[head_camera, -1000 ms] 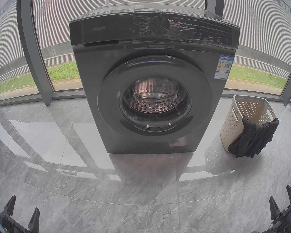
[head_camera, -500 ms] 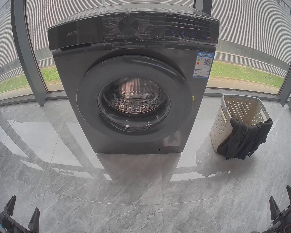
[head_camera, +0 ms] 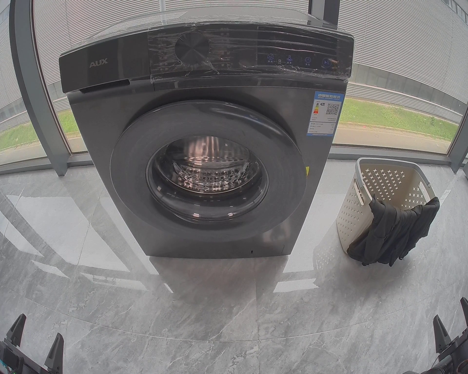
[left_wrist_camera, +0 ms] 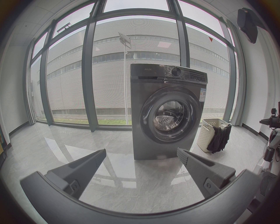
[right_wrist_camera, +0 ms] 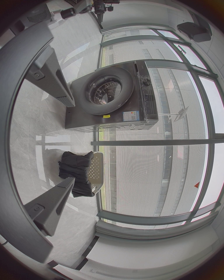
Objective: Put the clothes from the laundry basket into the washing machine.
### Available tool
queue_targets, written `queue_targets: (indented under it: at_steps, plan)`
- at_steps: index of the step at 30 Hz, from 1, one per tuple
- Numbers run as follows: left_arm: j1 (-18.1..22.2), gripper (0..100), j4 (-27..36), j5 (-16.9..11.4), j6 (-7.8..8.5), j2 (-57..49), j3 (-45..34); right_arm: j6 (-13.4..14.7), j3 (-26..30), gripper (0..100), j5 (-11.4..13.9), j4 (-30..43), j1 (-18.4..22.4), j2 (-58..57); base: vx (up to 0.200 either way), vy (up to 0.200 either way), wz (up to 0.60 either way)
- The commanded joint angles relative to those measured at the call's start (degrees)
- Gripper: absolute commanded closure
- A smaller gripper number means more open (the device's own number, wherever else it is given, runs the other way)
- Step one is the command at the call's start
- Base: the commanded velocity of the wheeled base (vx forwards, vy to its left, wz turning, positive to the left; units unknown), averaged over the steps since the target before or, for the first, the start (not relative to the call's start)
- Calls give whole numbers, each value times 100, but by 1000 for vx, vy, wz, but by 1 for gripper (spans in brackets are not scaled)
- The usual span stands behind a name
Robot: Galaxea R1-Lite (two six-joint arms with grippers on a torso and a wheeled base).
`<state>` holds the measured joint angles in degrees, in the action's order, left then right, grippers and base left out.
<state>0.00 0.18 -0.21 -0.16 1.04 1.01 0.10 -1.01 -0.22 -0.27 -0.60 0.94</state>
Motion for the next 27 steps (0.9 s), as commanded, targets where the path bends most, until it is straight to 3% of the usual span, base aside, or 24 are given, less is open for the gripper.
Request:
queue_targets:
  at_steps: [1, 12, 27]
  plan:
    - [0, 0, -1, -6, -2, -95, -101, -1, 101, 0, 4, -8, -2, -32, 0, 0, 0]
    - [0, 0, -1, -6, -2, -95, -101, -1, 101, 0, 4, 0, -2, -32, 0, 0, 0]
    - [0, 0, -1, -6, 7, -95, -101, -1, 101, 0, 4, 0, -2, -32, 0, -200, 0]
